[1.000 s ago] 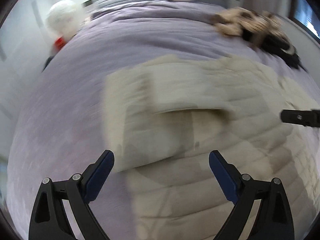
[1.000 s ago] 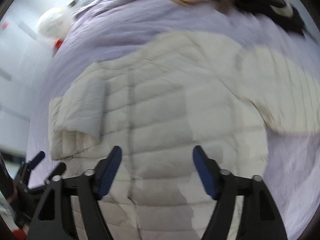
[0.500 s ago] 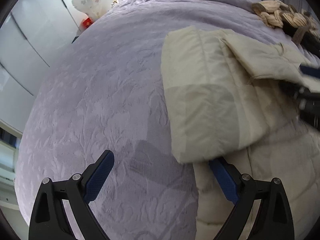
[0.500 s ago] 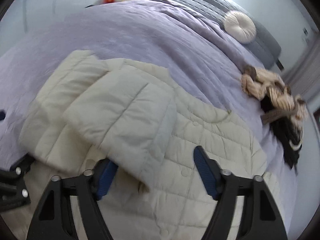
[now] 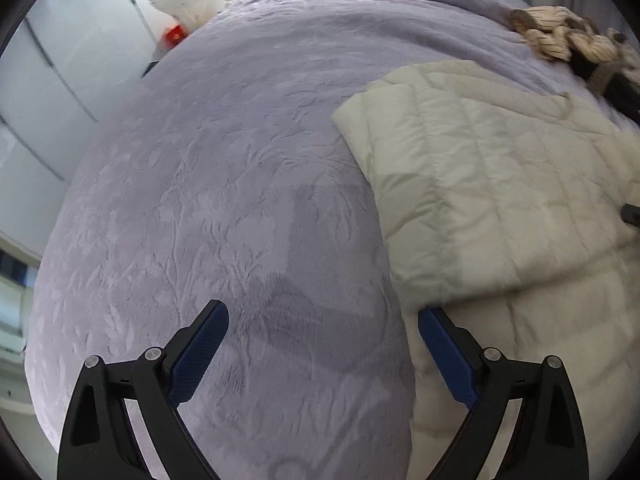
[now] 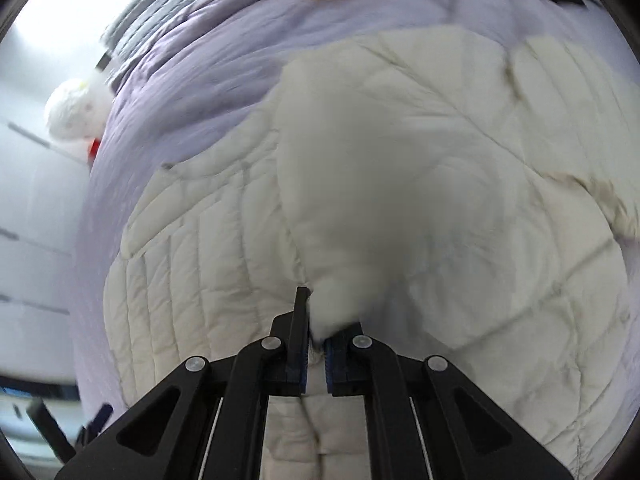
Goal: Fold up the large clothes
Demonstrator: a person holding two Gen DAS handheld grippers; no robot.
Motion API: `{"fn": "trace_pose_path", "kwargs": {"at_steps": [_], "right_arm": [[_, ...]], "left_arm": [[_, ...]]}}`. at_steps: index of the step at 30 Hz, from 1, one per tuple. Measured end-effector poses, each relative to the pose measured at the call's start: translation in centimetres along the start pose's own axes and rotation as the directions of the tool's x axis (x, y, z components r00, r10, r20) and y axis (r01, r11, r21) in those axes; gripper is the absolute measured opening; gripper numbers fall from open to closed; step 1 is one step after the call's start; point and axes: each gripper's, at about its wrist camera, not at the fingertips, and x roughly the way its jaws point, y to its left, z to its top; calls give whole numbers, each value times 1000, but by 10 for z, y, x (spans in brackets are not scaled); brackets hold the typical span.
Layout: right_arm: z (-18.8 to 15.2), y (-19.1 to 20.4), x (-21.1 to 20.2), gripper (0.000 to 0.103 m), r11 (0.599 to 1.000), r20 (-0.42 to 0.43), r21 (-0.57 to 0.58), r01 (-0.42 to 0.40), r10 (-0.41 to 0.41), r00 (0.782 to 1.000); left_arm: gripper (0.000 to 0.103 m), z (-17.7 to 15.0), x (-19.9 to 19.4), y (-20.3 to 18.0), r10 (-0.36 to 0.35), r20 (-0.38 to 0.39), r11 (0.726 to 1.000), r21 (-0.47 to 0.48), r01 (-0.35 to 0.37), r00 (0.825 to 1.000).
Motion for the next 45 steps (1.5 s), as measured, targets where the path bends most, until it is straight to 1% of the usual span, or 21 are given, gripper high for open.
{"fn": "trace_pose_path", "kwargs": {"at_steps": [2, 4, 7, 11, 12, 14, 15, 19, 20, 21, 23, 25, 26, 28, 29, 30, 33, 35, 39, 44, 45], "right_arm": [[2, -7, -2, 7, 1000, 4, 24, -1, 1, 1000], [3, -11, -2, 7, 1000, 3, 29, 1, -1, 1000], [5, -13, 1, 7, 1000, -8, 20, 1, -1, 1000], [6, -9, 11, 7, 998, -43, 47, -29, 31, 999], [4, -7, 13, 7, 998, -46, 50, -36, 39, 998], [1, -2, 16, 7, 999, -45, 35, -34, 35, 998], [0, -1, 17, 7, 999, -46, 27, -24, 25, 999], [-3, -9, 9, 10, 999, -89, 22, -39, 40, 995], [-5, -10, 3, 23, 998, -111, 10, -57, 58, 992], [-7, -11, -6, 48, 997, -121, -10, -73, 71, 990], [-12, -14, -26, 81, 997, -99, -53, -61, 55, 994], [-13, -18, -47, 81, 996, -35, -88, -1, -2, 999], [-13, -20, -55, 78, 995, -7, -93, 36, -37, 999], [-5, -24, -63, 59, 996, 40, -76, 55, -52, 998], [0, -24, -61, 35, 995, 42, -69, 66, -63, 997], [3, -23, -57, 17, 994, 34, -70, 79, -77, 996], [4, -15, -35, 9, 991, 8, -108, 83, -83, 997], [-1, -15, -20, 9, 988, -15, -118, 99, -102, 995], [-7, -30, 2, 7, 995, -75, -38, 89, -91, 993], [-4, -28, -16, 8, 997, -71, -34, 69, -71, 995], [-4, -29, -21, 10, 998, -69, -32, 60, -62, 996]], "left_arm": [[96, -3, -16, 11, -59, 14, 998, -15, 60, 998], [96, -1, -29, 24, -88, 48, 994, -52, 91, 995], [96, 19, -35, 38, -89, 100, 989, -107, 100, 991], [96, 57, -10, 28, -90, 130, 989, -102, 103, 987], [96, 65, -1, 21, -93, 128, 990, -90, 105, 987], [96, 71, 16, 4, -61, 119, 996, -62, 68, 991], [96, 74, 26, -3, -47, 99, 997, -56, 52, 994], [96, 74, 47, -4, -40, 45, 997, -62, 43, 998], [96, 74, 49, -3, -40, 42, 997, -63, 42, 998], [96, 74, 50, -2, -41, 40, 997, -62, 43, 998], [96, 74, 51, -2, -36, 40, 998, -53, 38, 999], [96, 74, 50, -3, -27, 42, 999, -42, 29, 999], [96, 73, 49, -5, -24, 43, 999, -39, 26, 999], [96, 72, 51, -5, -20, 40, 999, -40, 21, 999], [96, 73, 52, -5, -13, 36, 999, -41, 15, 999], [96, 72, 52, -8, -4, 34, 999, -41, 5, 999], [96, 69, 54, -9, 10, 29, 999, -30, -10, 1000], [96, 69, 57, -9, 21, 26, 1000, -23, -21, 999], [96, 68, 60, -7, 28, 10, 999, -30, -28, 1000], [96, 70, 35, -6, 29, 18, 999, -35, -29, 999], [96, 69, 29, -6, 34, 22, 999, -38, -33, 999]]}}
